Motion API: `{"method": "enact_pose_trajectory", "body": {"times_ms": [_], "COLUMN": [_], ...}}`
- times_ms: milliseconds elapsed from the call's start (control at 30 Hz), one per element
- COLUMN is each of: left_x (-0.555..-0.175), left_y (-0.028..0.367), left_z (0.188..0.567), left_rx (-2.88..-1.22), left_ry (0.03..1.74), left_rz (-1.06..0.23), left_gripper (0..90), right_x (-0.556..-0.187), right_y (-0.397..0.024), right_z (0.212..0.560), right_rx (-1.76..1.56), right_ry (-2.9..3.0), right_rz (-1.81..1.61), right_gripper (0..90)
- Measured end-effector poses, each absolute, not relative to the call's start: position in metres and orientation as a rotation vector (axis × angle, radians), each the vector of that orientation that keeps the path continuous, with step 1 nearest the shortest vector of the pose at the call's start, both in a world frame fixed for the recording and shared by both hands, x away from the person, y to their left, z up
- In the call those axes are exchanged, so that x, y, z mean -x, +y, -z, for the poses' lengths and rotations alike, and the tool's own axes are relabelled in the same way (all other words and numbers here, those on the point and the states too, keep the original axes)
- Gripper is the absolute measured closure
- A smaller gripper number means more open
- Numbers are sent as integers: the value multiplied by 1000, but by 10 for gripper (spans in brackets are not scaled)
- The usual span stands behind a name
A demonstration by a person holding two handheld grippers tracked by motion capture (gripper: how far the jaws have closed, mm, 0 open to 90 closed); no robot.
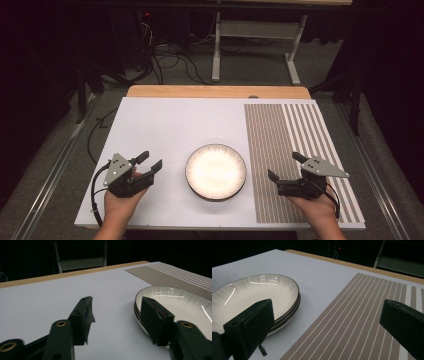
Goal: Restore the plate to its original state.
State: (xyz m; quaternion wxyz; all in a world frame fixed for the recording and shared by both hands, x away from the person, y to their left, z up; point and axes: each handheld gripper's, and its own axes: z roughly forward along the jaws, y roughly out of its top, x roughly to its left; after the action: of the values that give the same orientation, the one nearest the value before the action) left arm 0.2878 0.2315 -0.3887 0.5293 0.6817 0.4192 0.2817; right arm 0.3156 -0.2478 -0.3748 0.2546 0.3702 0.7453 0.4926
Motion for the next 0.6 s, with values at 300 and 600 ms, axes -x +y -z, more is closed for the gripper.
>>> {"method": "enact_pose_trajectory", "body": {"times_ms": [300,600], "left_x": [-289,-288], "left_y": [236,233], "left_z": [387,385], "left_rx": [-1620,-1625], "left_ry": [1065,1051], "left_rz": [-728,-733], "left_gripper": [128,1], "right_x": [-315,-315], "right_y": [-246,-244], "right_z": [375,375], "right_rx": [-994,-974], "right_ry": [2029,2033], "right_rz": [-1335,-1346], "right_gripper": [5,51]}}
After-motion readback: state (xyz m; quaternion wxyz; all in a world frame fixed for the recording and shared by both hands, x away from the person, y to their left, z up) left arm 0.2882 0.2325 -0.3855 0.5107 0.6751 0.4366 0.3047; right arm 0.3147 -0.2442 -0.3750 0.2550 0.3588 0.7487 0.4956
